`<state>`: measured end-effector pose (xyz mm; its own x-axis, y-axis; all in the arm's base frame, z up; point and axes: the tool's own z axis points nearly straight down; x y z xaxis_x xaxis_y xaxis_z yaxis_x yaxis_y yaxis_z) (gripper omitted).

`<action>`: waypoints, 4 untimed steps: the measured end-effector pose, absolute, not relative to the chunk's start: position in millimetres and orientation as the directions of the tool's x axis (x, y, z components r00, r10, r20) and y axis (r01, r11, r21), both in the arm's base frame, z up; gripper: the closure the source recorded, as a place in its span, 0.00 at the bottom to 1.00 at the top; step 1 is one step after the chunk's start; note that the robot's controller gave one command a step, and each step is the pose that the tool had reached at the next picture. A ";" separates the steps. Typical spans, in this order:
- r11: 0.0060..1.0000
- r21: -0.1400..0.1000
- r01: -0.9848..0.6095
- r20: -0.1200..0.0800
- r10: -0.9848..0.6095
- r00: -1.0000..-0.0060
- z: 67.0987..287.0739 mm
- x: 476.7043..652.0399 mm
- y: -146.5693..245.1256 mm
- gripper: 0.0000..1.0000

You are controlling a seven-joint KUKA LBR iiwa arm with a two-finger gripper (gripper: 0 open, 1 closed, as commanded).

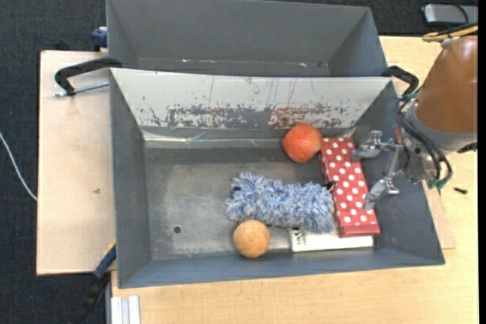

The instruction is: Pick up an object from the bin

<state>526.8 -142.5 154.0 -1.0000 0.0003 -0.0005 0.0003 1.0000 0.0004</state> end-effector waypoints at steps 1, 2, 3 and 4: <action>0.993 0.001 -0.115 -0.005 -0.115 -0.993 96.4 530.9 -85.2 0.00; 0.989 0.001 -0.146 0.000 -0.146 -0.989 101.7 529.9 -56.1 0.00; 0.982 0.001 -0.188 -0.002 -0.188 -0.982 104.8 532.8 -5.6 0.00; 0.964 0.008 -0.265 -0.009 -0.265 -0.964 73.4 533.5 -18.2 0.00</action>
Offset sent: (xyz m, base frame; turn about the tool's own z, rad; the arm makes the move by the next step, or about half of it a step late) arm 0.0048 0.0997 -0.0211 -0.1478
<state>533.5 -18.2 73.4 -0.9642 -0.2651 -0.0088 -0.2652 0.9642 0.0077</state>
